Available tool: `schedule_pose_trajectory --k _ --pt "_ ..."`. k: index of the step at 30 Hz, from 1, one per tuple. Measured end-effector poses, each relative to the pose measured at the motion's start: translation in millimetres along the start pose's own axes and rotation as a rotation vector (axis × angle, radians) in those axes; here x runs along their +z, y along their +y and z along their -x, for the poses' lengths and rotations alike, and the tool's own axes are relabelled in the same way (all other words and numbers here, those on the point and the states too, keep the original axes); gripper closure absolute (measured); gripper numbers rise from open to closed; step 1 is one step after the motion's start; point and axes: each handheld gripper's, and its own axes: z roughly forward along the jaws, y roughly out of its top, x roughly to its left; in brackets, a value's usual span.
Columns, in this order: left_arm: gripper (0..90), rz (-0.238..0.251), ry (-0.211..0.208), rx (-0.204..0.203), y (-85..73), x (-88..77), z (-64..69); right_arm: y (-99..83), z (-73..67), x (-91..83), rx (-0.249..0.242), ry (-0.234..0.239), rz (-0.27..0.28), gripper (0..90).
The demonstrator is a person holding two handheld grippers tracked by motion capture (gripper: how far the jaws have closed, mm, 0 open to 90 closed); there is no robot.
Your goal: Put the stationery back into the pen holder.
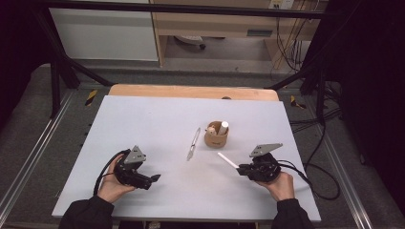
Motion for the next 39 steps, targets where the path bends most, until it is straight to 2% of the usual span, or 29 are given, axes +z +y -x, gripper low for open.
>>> schedule_pose_trajectory --k 8,15,28,36,39 --pt "9.2 0.008 0.003 0.06 10.3 2.9 7.7 20.3 -16.8 7.6 -0.087 0.071 -0.011 78.9" --pt "11.4 0.008 0.013 0.155 21.5 6.1 17.8 35.2 -28.1 14.2 -0.135 0.122 -0.03 78.9" --pt "13.5 0.012 0.017 0.372 45.5 18.5 47.0 54.0 -44.1 23.7 -0.184 0.192 -0.074 78.9" --pt "16.6 0.009 0.026 0.512 58.7 27.5 66.5 62.9 -52.4 30.6 -0.225 0.211 -0.11 78.9" --pt "19.4 0.008 0.028 0.568 62.9 31.1 74.1 65.9 -55.1 33.7 -0.227 0.211 -0.131 78.9"
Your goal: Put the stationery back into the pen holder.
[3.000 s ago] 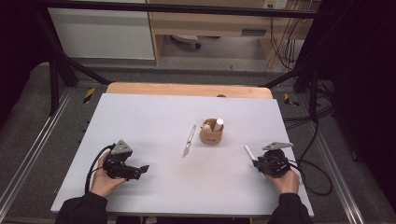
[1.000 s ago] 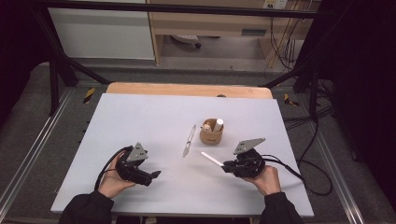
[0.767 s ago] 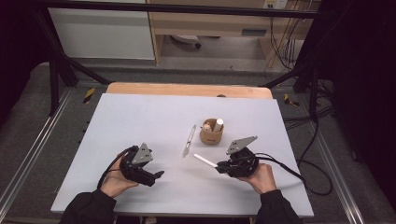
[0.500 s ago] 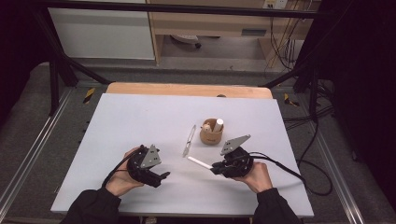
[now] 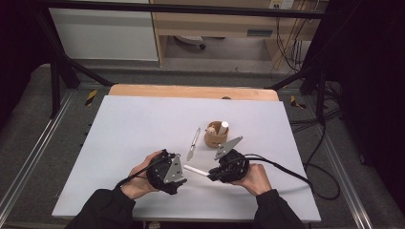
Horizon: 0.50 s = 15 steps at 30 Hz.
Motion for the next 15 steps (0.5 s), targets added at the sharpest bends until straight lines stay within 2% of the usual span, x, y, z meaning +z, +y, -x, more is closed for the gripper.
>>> schedule_pose_trajectory --k 3,5,8,15 --pt "21.5 -0.002 0.007 0.054 6.4 4.1 5.0 3.2 0.3 3.1 0.004 -0.001 -0.014 78.9" --pt "23.8 -0.019 0.017 0.119 10.2 5.6 7.3 5.0 0.1 4.8 0.005 0.003 -0.018 78.9" --pt "27.8 -0.015 0.036 0.183 14.2 9.7 13.3 8.1 -0.5 5.7 0.007 0.007 -0.02 78.9" --pt "38.1 0.019 0.074 0.294 21.6 15.6 23.4 16.0 -2.1 8.8 0.017 0.02 -0.045 78.9"
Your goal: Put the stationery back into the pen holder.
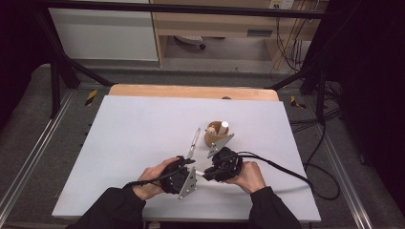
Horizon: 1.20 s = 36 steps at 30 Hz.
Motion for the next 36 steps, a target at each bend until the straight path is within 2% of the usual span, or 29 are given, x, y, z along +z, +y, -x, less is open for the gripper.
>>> schedule_pose_trajectory --k 10,16,20,29,33,36 --pt "54.4 -0.013 0.054 0.13 3.1 3.8 11.2 4.9 -1.0 1.4 0.01 -0.001 -0.022 78.9" --pt "62.0 -0.02 0.093 0.188 4.9 5.6 16.4 5.2 -0.2 2.9 0.02 -0.002 -0.029 78.9" --pt "66.6 -0.016 0.119 0.209 6.2 5.8 18.7 5.5 -0.1 3.1 0.033 -0.005 -0.031 78.8" --pt "75.4 -0.018 0.136 0.219 9.2 5.8 20.2 5.6 0.2 3.0 0.042 -0.007 -0.028 78.8" --pt "77.3 -0.021 0.14 0.248 9.7 6.3 22.4 5.7 -0.3 2.8 0.048 -0.003 -0.023 78.8" --pt "77.7 -0.023 0.138 0.248 9.6 6.3 22.9 5.3 -0.1 3.3 0.045 -0.001 -0.026 78.7"
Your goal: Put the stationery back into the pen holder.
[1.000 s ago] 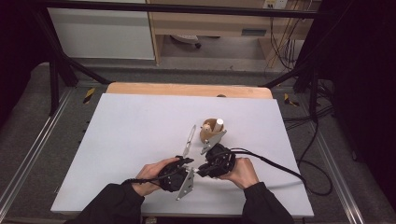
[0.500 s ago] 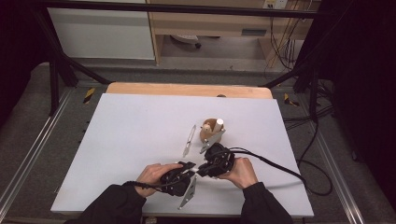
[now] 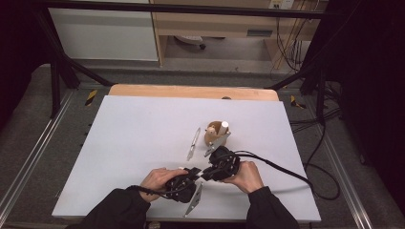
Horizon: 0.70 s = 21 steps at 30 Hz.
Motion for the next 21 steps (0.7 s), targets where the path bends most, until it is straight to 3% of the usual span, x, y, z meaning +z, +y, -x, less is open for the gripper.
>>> schedule_pose_trajectory --k 6,10,17,21 --pt "77.9 -0.01 -0.009 -0.018 -0.8 0.2 0.6 -0.7 1.5 -0.9 0.01 0.012 0.003 76.5" --pt "77.9 -0.032 -0.027 -0.031 -4.6 1.2 0.0 -6.5 3.9 -10.6 0.033 0.0 0.05 68.7" --pt "77.9 -0.062 -0.05 -0.11 -11.2 1.8 -4.5 -28.2 16.0 -34.6 0.086 -0.028 0.18 42.7" --pt "77.9 -0.077 -0.063 -0.166 -15.8 2.4 -8.7 -44.7 23.3 -43.0 0.104 -0.09 0.245 26.4"
